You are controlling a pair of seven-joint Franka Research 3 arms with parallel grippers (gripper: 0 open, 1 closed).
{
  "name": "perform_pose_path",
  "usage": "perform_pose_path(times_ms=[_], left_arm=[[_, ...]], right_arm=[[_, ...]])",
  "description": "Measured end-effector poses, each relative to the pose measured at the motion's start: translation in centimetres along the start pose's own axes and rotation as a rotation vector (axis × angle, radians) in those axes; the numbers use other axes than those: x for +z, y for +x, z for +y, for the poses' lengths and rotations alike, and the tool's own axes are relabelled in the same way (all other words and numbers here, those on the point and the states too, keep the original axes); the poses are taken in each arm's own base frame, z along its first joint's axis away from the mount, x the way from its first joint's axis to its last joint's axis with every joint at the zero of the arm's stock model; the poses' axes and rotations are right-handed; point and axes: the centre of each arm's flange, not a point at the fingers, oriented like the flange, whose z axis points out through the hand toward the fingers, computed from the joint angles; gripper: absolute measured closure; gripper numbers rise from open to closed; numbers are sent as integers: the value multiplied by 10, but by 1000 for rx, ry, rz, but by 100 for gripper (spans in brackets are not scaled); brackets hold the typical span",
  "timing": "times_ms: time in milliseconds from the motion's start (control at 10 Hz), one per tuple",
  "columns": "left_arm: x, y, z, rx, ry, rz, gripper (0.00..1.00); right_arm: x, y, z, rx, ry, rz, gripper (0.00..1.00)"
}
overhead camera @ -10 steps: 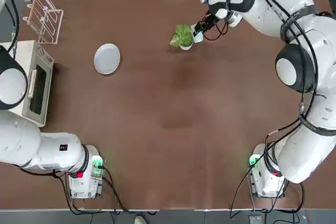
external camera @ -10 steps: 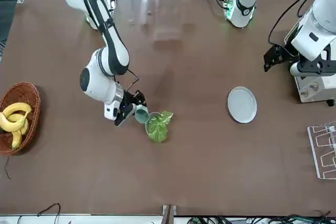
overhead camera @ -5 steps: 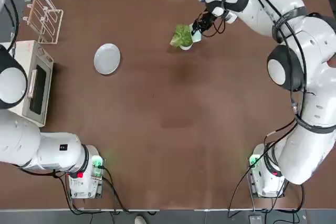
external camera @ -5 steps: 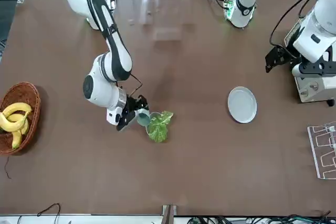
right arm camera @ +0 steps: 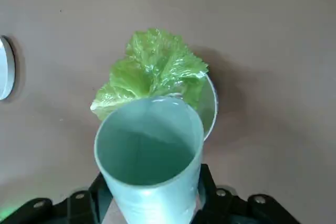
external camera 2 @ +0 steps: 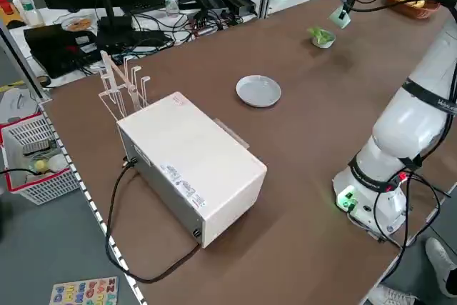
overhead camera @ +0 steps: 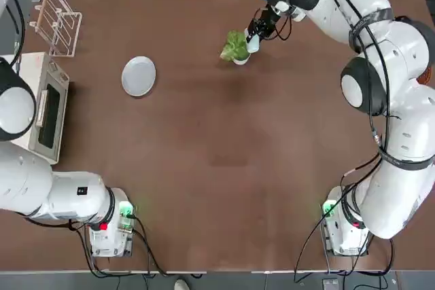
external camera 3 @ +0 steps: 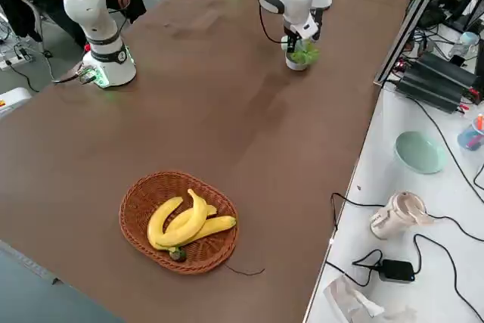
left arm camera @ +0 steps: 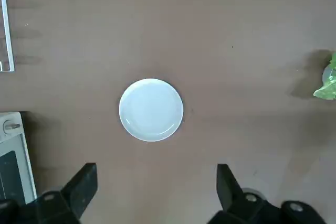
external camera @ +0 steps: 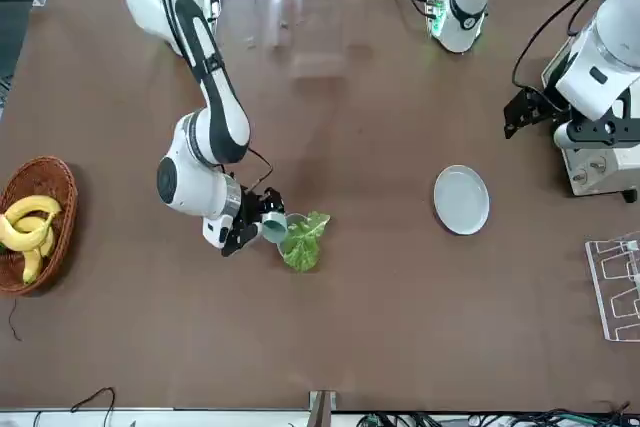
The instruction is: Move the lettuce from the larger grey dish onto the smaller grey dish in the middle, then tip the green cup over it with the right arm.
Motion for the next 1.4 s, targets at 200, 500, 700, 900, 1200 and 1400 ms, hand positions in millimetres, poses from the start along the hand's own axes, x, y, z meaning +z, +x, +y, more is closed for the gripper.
perform_pose_path(times_ms=[200, 500, 700, 900, 1200, 1400], left_arm=[[0, 0, 1, 1, 0, 0, 0], [4, 2, 0, 1, 0, -7, 0], [5, 3, 0, 0, 0, -10, 0], [6, 3, -2, -3, 0, -10, 0], [8, 4, -3, -5, 0, -14, 0], [8, 5, -3, -5, 0, -15, 0]], right_arm=[[-1, 3, 1, 34, 1, -10, 32], [5, 1, 1, 47, 2, -30, 32], [13, -1, 1, 43, -5, -43, 32], [17, -2, -3, 36, -7, -50, 32], [19, -3, -3, 37, -6, -57, 32], [21, -4, -5, 42, -6, -62, 32]])
